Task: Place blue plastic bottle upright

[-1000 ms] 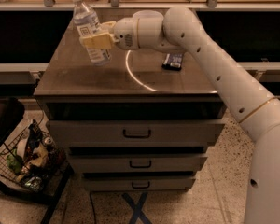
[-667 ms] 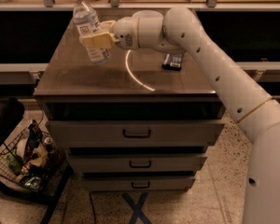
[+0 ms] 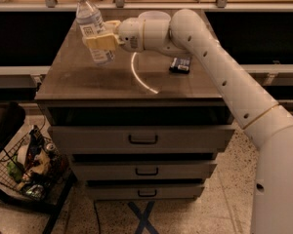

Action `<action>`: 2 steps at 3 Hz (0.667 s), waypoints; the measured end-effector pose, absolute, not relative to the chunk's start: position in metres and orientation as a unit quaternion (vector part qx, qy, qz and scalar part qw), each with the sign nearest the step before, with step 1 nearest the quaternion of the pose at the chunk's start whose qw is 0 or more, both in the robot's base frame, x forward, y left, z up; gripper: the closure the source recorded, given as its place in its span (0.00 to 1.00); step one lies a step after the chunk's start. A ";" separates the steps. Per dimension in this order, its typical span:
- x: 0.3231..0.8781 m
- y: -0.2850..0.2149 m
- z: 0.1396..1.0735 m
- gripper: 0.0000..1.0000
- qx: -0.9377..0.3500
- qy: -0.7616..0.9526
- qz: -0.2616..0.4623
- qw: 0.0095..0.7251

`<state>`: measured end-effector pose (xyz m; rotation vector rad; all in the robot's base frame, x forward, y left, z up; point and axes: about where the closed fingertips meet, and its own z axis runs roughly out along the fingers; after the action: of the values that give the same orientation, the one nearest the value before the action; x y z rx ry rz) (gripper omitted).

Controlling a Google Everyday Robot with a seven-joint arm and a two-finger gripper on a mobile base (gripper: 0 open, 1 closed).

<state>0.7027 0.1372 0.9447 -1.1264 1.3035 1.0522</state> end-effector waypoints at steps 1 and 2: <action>0.710 0.139 0.933 1.00 -0.459 0.554 0.447 0.531; 0.718 0.141 0.923 1.00 -0.449 0.559 0.456 0.528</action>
Offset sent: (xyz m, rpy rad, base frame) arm 0.0277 0.0005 -0.0350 0.0459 0.0836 -0.0327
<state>0.7176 0.1414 0.9232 -1.0716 1.3350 1.0887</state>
